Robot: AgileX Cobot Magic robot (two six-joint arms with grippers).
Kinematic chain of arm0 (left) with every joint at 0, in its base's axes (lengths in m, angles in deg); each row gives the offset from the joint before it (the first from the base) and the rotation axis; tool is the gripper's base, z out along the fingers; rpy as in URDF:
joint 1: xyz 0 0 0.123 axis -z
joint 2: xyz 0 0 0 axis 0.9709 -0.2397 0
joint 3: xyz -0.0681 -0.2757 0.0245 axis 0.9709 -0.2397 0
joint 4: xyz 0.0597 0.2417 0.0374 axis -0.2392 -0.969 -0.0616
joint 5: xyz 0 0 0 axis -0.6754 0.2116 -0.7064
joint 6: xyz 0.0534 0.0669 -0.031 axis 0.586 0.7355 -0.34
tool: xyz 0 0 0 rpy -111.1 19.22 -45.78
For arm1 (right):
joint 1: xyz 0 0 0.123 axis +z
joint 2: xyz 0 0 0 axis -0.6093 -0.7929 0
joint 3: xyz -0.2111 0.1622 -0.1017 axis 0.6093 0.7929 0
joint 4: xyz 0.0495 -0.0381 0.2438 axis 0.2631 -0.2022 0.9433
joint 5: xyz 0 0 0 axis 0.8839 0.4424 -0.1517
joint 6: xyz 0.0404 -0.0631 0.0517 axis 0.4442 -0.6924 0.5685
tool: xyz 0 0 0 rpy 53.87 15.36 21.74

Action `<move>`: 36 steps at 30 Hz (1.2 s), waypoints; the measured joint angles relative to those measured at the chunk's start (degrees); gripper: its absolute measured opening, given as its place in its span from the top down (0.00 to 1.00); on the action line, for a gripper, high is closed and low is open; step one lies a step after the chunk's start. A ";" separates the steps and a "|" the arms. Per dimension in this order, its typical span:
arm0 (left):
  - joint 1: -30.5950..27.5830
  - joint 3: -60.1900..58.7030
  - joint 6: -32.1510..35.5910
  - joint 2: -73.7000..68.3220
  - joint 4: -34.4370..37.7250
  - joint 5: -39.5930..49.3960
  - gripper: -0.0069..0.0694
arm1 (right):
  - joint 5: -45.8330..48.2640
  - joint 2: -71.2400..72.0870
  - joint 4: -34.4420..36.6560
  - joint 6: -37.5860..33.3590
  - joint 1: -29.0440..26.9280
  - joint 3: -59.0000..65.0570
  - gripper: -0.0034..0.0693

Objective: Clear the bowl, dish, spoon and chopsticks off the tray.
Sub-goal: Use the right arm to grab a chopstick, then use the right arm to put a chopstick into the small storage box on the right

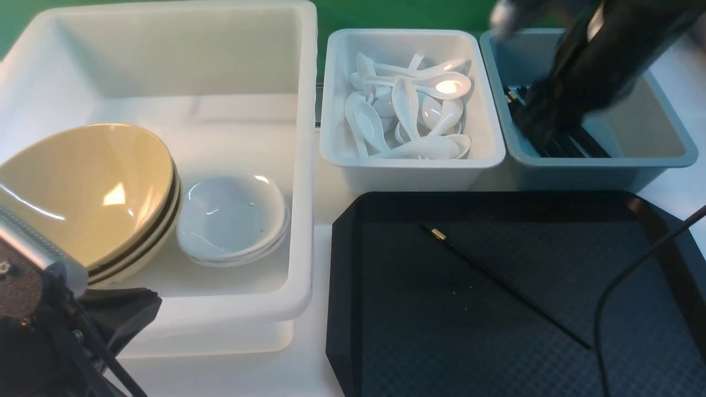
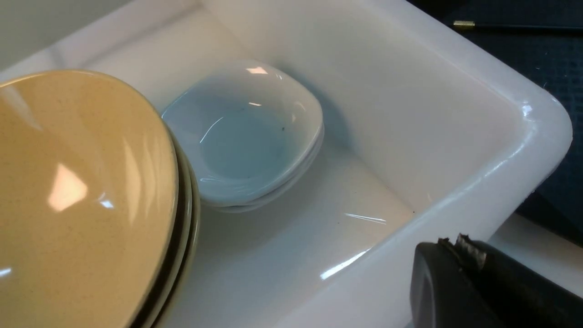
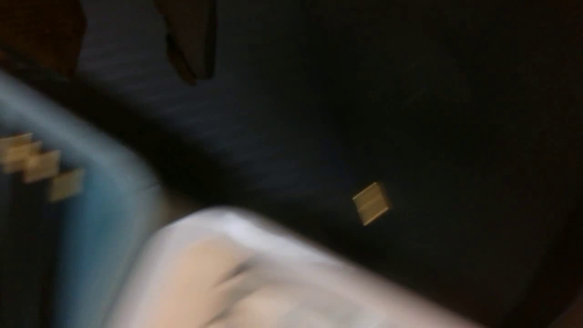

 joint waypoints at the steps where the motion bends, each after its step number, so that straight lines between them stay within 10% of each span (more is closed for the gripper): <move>1: 0.00 0.00 0.13 0.00 0.00 -0.06 0.92 | 0.96 -0.74 3.13 -1.41 1.27 1.91 0.50; 13: 0.00 0.00 0.23 0.00 0.12 0.88 0.92 | -15.97 -13.56 4.47 -5.78 5.59 10.53 0.60; 19: 0.00 0.00 0.18 0.00 0.12 0.96 0.92 | -15.64 -14.53 3.95 -6.03 6.26 9.98 0.85; 27: 0.00 0.00 0.18 0.00 -0.02 -0.24 0.92 | -13.02 -0.49 2.64 -10.49 11.19 8.72 0.85; 36: 0.00 0.00 0.18 0.00 -0.68 -1.68 0.92 | -46.36 8.40 -17.10 6.33 -0.86 5.45 0.82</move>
